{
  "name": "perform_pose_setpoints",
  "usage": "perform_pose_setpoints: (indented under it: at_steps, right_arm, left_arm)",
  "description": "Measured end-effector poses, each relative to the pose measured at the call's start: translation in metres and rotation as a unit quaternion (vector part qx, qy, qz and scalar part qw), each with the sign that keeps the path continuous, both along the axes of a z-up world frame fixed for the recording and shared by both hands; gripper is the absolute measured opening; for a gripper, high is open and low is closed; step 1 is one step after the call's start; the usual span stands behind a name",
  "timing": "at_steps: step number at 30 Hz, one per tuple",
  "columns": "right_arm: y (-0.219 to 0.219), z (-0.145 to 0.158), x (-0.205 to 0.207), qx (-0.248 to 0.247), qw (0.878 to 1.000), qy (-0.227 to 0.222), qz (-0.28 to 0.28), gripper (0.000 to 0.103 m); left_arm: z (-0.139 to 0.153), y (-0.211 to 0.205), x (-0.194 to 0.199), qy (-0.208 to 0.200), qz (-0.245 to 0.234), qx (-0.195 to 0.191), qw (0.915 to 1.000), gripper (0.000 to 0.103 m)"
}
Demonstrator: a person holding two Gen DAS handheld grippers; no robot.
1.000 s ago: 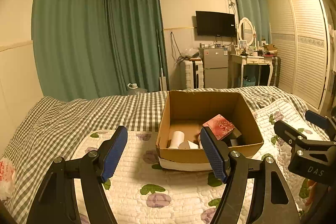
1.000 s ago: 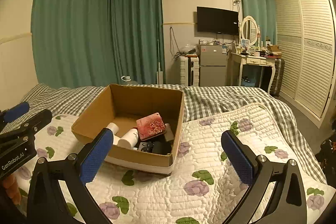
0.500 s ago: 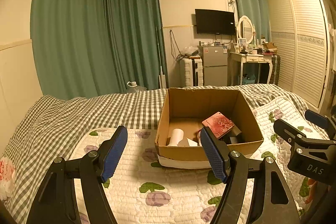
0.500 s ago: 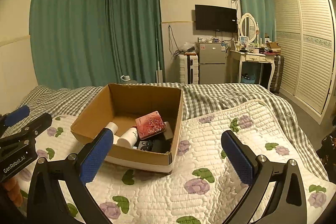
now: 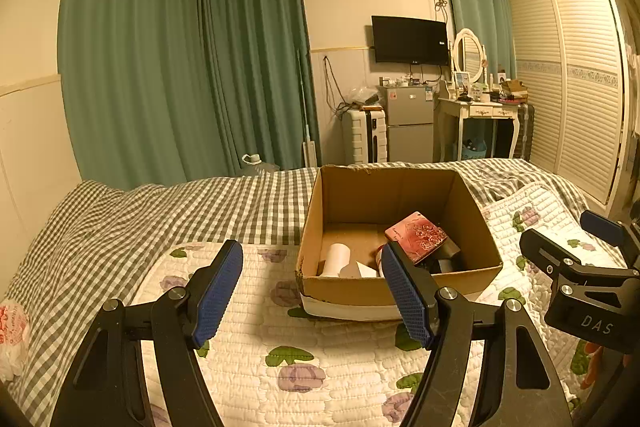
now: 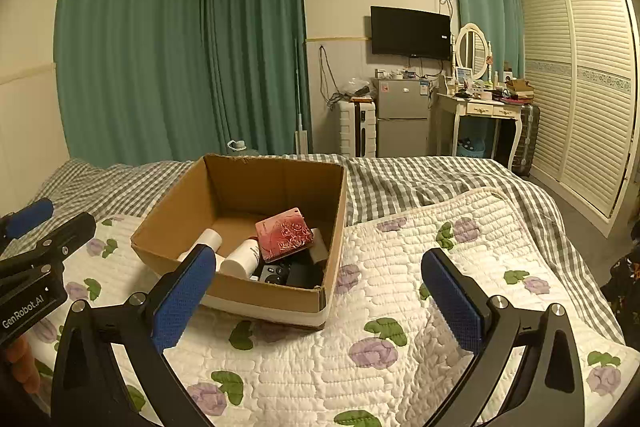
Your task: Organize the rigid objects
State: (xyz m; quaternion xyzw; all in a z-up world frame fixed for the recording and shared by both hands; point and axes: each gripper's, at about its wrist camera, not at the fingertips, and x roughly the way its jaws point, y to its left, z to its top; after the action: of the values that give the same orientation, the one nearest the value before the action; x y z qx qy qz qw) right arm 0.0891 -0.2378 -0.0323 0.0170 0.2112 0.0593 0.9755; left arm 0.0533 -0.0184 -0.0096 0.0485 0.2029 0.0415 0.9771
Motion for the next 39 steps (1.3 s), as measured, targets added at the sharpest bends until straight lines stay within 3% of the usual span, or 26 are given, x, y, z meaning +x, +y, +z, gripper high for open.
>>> perform_pose_setpoints:
  at_steps: [39]
  right_arm:
    - [0.0023,-0.0065,0.0009,-0.002,1.000,0.013,-0.002,0.103]
  left_arm:
    - [-0.0053,-0.0004,0.0000,0.006,0.001,-0.001,1.0000,0.075]
